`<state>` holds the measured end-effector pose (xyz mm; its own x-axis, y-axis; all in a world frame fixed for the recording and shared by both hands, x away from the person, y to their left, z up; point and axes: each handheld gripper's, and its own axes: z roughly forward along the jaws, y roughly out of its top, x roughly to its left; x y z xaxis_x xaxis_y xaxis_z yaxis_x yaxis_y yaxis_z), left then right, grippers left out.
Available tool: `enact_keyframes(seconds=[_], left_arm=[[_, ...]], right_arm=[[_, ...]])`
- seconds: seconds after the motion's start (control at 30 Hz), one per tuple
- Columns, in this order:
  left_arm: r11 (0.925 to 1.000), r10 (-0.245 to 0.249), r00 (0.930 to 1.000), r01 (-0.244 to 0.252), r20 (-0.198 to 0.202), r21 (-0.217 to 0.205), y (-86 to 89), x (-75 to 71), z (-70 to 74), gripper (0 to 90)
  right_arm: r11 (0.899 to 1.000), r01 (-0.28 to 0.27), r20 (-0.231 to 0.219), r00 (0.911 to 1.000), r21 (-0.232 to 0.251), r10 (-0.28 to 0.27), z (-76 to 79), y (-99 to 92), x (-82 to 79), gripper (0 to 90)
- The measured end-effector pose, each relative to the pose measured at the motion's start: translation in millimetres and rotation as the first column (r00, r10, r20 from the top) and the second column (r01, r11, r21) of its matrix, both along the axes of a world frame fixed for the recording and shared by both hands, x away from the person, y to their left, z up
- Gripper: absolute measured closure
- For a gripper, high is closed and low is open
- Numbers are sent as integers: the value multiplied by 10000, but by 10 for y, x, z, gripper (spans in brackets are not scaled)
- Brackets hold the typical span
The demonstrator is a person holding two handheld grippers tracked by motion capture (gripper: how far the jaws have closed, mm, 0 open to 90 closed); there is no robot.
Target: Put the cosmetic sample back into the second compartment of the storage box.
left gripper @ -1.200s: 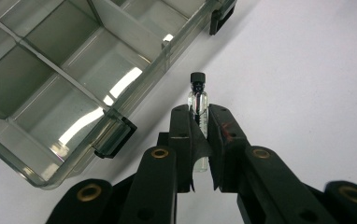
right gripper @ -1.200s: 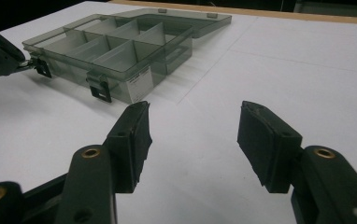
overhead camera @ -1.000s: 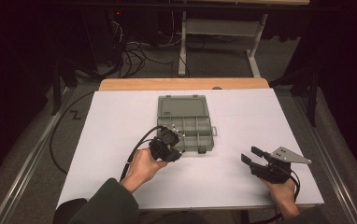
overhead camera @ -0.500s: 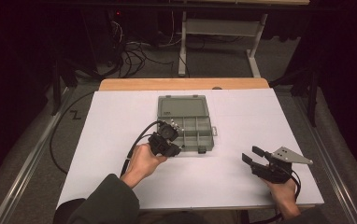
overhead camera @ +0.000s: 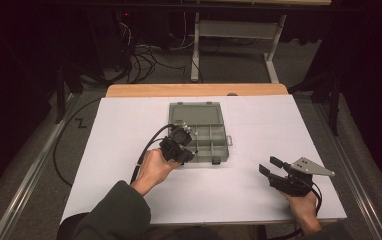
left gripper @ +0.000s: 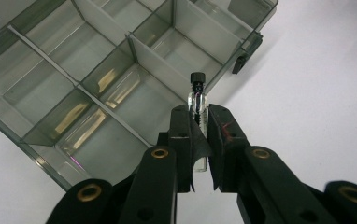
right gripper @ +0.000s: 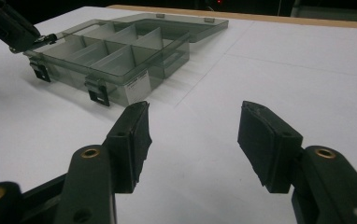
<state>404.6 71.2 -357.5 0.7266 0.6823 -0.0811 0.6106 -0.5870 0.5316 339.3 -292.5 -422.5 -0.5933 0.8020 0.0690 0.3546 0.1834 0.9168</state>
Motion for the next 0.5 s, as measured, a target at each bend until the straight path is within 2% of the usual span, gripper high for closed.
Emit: enact_keyframes(seconds=[0.5], left_arm=[[9995, 300, 9994, -301, 166, 68, 24, 155, 69, 805]], right_arm=[[10000, 13, 15, 10000, 35, -13, 0, -2, 4, 450]])
